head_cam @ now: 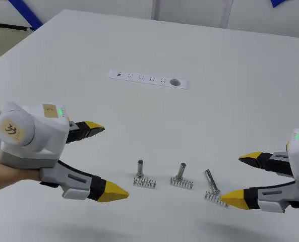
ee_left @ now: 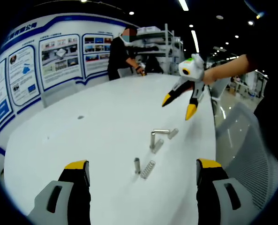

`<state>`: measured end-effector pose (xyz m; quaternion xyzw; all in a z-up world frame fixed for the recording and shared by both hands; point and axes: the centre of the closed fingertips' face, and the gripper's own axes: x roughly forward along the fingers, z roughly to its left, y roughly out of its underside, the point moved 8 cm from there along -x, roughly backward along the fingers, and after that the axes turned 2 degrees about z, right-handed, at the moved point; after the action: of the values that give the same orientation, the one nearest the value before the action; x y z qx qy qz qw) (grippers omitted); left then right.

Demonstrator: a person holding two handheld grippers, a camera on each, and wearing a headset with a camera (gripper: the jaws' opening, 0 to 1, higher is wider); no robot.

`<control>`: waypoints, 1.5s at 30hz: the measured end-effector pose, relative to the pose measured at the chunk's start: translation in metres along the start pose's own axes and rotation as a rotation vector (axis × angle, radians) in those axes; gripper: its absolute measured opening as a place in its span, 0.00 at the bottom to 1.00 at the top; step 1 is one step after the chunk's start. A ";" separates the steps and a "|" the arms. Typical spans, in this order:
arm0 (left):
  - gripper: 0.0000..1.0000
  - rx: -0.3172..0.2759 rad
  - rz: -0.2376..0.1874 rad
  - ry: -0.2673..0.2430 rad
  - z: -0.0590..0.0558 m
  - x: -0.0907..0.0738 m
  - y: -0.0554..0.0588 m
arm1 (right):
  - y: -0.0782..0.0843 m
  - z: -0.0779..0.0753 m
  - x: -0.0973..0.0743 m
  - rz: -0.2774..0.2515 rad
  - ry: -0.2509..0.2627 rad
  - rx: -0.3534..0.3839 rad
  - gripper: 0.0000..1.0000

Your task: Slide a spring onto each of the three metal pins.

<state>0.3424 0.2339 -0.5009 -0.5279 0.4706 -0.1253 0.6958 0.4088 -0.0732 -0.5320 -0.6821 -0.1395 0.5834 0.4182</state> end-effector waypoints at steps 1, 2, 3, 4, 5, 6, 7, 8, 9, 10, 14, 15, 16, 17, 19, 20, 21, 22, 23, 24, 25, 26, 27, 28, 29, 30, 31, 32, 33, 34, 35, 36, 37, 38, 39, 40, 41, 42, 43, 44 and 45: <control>0.96 -0.001 -0.005 -0.002 0.000 0.001 -0.001 | 0.000 -0.001 0.001 -0.004 0.004 0.008 0.64; 0.96 -0.004 -0.009 0.000 0.000 0.001 -0.001 | -0.002 -0.003 0.001 -0.014 0.011 0.021 0.63; 0.96 -0.006 -0.013 0.002 0.000 0.001 -0.002 | -0.002 -0.004 0.002 -0.018 0.015 0.032 0.62; 0.95 -0.011 -0.017 0.002 0.001 0.002 -0.002 | -0.002 -0.006 0.002 -0.018 0.020 0.042 0.60; 0.95 -0.013 -0.020 0.002 0.001 0.002 -0.002 | -0.002 -0.007 0.003 -0.018 0.024 0.047 0.59; 0.95 -0.015 -0.022 0.003 0.001 0.002 -0.002 | -0.001 -0.009 0.003 -0.017 0.028 0.049 0.58; 0.94 -0.015 -0.022 0.002 0.002 0.003 -0.002 | 0.000 -0.011 0.004 -0.015 0.033 0.061 0.57; 0.94 -0.015 -0.022 0.001 0.002 0.003 -0.002 | 0.000 -0.011 0.005 -0.016 0.039 0.064 0.57; 0.94 -0.016 -0.021 0.003 0.003 0.003 -0.002 | 0.001 -0.013 0.006 -0.011 0.049 0.068 0.56; 0.94 -0.019 -0.022 0.007 0.002 0.003 -0.001 | 0.002 -0.014 0.008 -0.006 0.054 0.068 0.55; 0.93 -0.027 -0.026 0.021 0.000 0.004 -0.001 | 0.007 -0.016 0.017 0.014 0.062 0.077 0.53; 0.93 -0.023 -0.021 0.023 0.000 0.004 0.000 | 0.008 -0.016 0.019 0.017 0.063 0.078 0.51; 0.93 -0.022 -0.017 0.027 0.000 0.004 0.001 | 0.009 -0.017 0.021 0.024 0.066 0.079 0.50; 0.93 -0.022 -0.013 0.028 -0.001 0.004 0.002 | 0.010 -0.017 0.024 0.030 0.068 0.087 0.48; 0.93 -0.023 -0.011 0.030 -0.001 0.003 0.003 | 0.010 -0.016 0.030 0.033 0.067 0.104 0.47; 0.93 -0.026 -0.010 0.030 -0.001 0.003 0.003 | 0.010 -0.016 0.032 0.034 0.068 0.109 0.46; 0.93 -0.026 -0.009 0.029 -0.001 0.003 0.004 | 0.009 -0.015 0.035 0.037 0.072 0.110 0.45; 0.93 -0.027 -0.008 0.029 -0.001 0.003 0.004 | 0.008 -0.015 0.037 0.041 0.078 0.112 0.44; 0.93 -0.030 -0.008 0.029 -0.001 0.003 0.005 | 0.008 -0.015 0.040 0.044 0.083 0.111 0.44; 0.93 -0.033 -0.008 0.029 0.000 0.002 0.005 | 0.008 -0.017 0.043 0.048 0.088 0.114 0.43; 0.93 -0.033 -0.008 0.029 0.000 0.002 0.005 | 0.007 -0.017 0.045 0.050 0.090 0.116 0.42; 0.93 -0.033 -0.008 0.028 0.000 0.002 0.006 | 0.007 -0.018 0.047 0.051 0.092 0.119 0.42; 0.93 -0.034 -0.007 0.028 0.000 0.002 0.006 | 0.006 -0.019 0.050 0.054 0.094 0.122 0.41; 0.93 -0.035 -0.006 0.028 0.000 0.002 0.006 | 0.005 -0.019 0.051 0.055 0.095 0.123 0.40; 0.93 -0.036 -0.005 0.029 0.000 0.002 0.007 | 0.005 -0.019 0.053 0.056 0.097 0.130 0.39; 0.93 -0.037 -0.004 0.030 0.000 0.002 0.007 | 0.005 -0.019 0.055 0.057 0.096 0.134 0.38; 0.93 -0.038 -0.003 0.030 0.000 0.002 0.008 | 0.005 -0.019 0.056 0.058 0.094 0.137 0.37; 0.93 -0.038 -0.001 0.031 0.000 0.002 0.008 | 0.005 -0.019 0.058 0.062 0.092 0.144 0.37; 0.93 -0.038 -0.002 0.030 0.000 0.002 0.008 | 0.005 -0.020 0.059 0.065 0.093 0.144 0.36; 0.93 -0.042 -0.004 0.030 0.000 0.003 0.008 | 0.007 -0.019 0.061 0.076 0.097 0.147 0.36; 0.93 -0.045 -0.006 0.029 0.000 0.003 0.009 | 0.008 -0.020 0.063 0.084 0.098 0.151 0.34; 0.93 -0.047 -0.008 0.029 0.000 0.003 0.009 | 0.009 -0.019 0.064 0.092 0.098 0.158 0.31; 0.93 -0.050 -0.008 0.029 0.000 0.004 0.009 | 0.010 -0.020 0.066 0.099 0.103 0.164 0.30; 0.92 -0.050 -0.009 0.029 0.000 0.004 0.009 | 0.011 -0.020 0.067 0.104 0.106 0.165 0.29; 0.92 -0.052 -0.009 0.031 0.000 0.005 0.009 | 0.012 -0.021 0.069 0.115 0.111 0.169 0.29; 0.92 -0.052 -0.010 0.033 0.000 0.005 0.009 | 0.013 -0.021 0.070 0.119 0.116 0.173 0.29; 0.92 -0.052 -0.011 0.035 -0.001 0.006 0.009 | 0.013 -0.021 0.071 0.122 0.119 0.179 0.28; 0.92 -0.053 -0.013 0.037 -0.001 0.006 0.009 | 0.014 -0.022 0.072 0.127 0.129 0.203 0.28; 0.92 -0.054 -0.015 0.038 -0.001 0.006 0.009 | 0.014 -0.022 0.074 0.127 0.132 0.214 0.28; 0.91 -0.058 -0.018 0.036 -0.001 0.006 0.010 | 0.015 -0.022 0.075 0.127 0.131 0.222 0.28; 0.91 -0.061 -0.020 0.035 -0.001 0.007 0.010 | 0.015 -0.022 0.077 0.129 0.131 0.228 0.27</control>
<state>0.3416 0.2326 -0.5127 -0.5513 0.4810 -0.1270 0.6698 0.4456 -0.0393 -0.5961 -0.6744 -0.0005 0.5754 0.4626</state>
